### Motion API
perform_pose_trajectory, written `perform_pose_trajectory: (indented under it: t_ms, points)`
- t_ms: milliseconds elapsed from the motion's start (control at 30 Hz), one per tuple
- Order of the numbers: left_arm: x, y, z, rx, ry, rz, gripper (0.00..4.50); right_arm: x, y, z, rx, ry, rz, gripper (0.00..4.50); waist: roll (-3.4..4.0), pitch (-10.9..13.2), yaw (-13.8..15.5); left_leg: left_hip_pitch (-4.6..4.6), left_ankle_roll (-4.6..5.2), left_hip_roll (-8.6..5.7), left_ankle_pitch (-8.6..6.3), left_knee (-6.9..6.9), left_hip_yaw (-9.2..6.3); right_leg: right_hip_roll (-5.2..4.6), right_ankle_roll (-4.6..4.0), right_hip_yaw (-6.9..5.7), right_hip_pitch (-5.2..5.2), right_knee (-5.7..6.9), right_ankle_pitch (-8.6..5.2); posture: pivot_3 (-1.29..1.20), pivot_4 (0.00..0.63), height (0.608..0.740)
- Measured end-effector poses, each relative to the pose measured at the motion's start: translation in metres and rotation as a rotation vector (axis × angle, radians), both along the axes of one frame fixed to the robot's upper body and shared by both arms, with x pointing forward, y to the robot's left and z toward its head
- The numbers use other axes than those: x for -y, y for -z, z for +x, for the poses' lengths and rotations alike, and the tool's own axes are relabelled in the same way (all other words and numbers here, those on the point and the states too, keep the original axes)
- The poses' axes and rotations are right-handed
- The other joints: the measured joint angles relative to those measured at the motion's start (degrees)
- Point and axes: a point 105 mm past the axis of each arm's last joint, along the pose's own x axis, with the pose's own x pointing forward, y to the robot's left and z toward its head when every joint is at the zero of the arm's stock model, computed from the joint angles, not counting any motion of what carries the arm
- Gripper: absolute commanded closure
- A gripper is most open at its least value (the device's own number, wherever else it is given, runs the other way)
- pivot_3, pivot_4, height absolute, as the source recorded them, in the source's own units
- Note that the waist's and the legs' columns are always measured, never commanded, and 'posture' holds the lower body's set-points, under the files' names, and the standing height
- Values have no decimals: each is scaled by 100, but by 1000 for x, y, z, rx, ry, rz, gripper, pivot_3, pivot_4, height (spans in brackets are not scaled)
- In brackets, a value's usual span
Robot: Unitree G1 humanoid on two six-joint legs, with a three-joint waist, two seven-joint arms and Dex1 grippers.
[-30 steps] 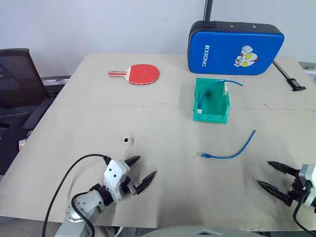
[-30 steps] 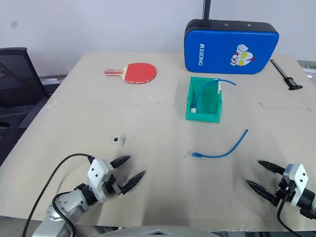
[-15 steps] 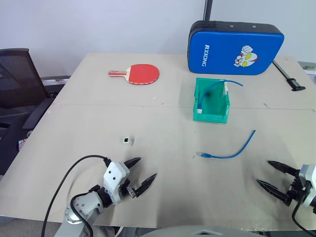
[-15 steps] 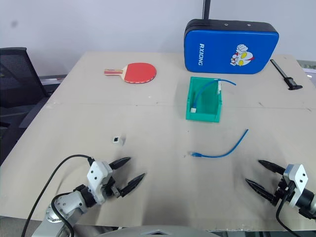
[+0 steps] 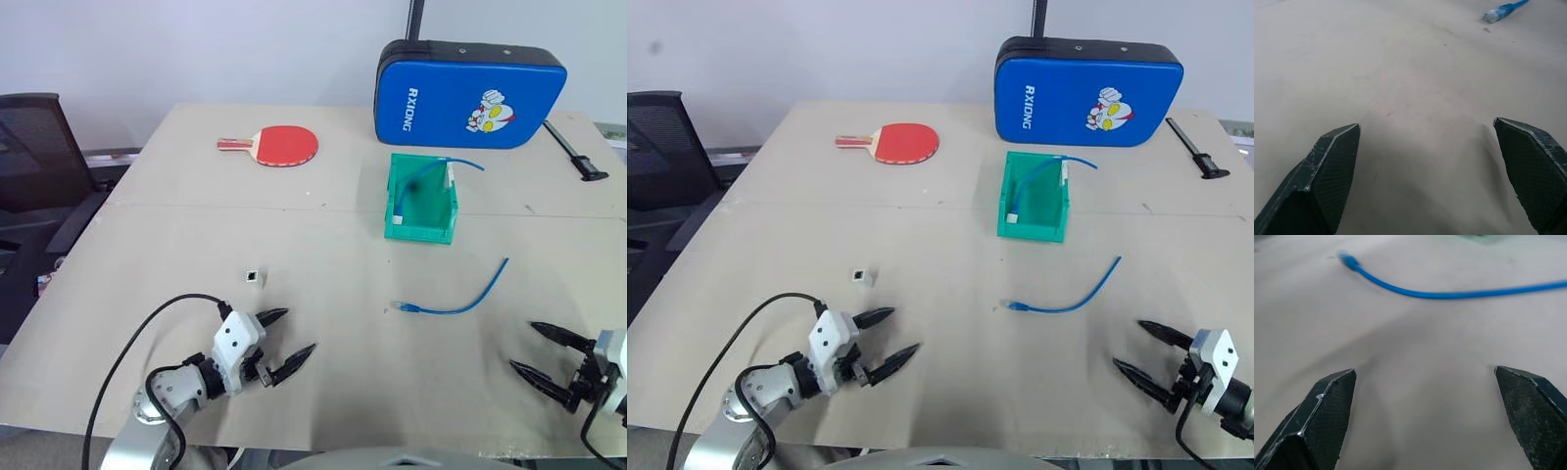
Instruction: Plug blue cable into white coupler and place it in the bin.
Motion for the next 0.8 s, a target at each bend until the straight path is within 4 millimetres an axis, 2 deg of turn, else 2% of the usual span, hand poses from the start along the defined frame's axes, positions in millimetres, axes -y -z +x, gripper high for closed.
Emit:
perform_pose_trajectory:
  t_ms: [100,167,300,367,433,533,567,600,633,800]
  points:
    - [3,-4,-3,-12,98,39,28,-28,-17,14,43,-76,18,0,-20,19,-49,1,-1,3,0,0,-1,0,-1,0,-1,5,1,0,150,681]
    - [4,-13,-1,-20,178,61,28,-56,-25,24,43,-151,11,0,-30,26,-68,-1,-2,4,2,2,-9,0,-2,-8,-4,7,1,0,150,681]
    - [15,-47,6,17,339,60,28,-102,-26,44,3,-263,-68,0,-44,35,-72,-7,-4,1,2,5,-12,-3,-4,-13,-5,5,2,0,150,681]
    - [17,-56,7,31,375,65,28,-111,-25,48,-9,-285,-84,0,-46,40,-74,-10,-4,0,2,5,-14,-3,-4,-15,-5,2,2,0,150,681]
    - [18,-76,11,31,434,78,28,-128,-15,59,-45,-317,-120,0,-71,76,-95,-28,-10,-6,3,3,-24,-1,18,-26,-13,-4,9,0,150,681]
    - [15,-82,15,30,438,115,28,-137,-15,64,-49,-350,-134,0,-69,83,-129,-34,-21,-7,10,3,-27,-2,22,-32,-19,-5,11,0,150,681]
    - [14,-83,16,28,436,133,0,-138,-14,68,-61,-353,-143,543,-68,85,-137,-32,-20,-7,9,3,-25,-1,22,-35,-19,-4,11,0,150,681]
    - [13,-85,18,31,434,140,0,-140,-14,73,-67,-351,-146,811,-67,86,-138,-31,-20,-7,9,3,-24,-1,22,-38,-19,-3,11,0,150,681]
    - [13,-85,19,31,431,144,0,-142,-15,77,-66,-354,-146,1304,-68,87,-136,-31,-14,-6,6,3,-25,-1,22,-46,-18,-1,11,0,150,681]
    - [13,-84,18,13,423,146,0,-144,-14,76,-83,-367,-150,3655,-67,88,-119,-34,-5,-7,1,3,-36,-2,22,-62,-18,0,11,0,150,681]
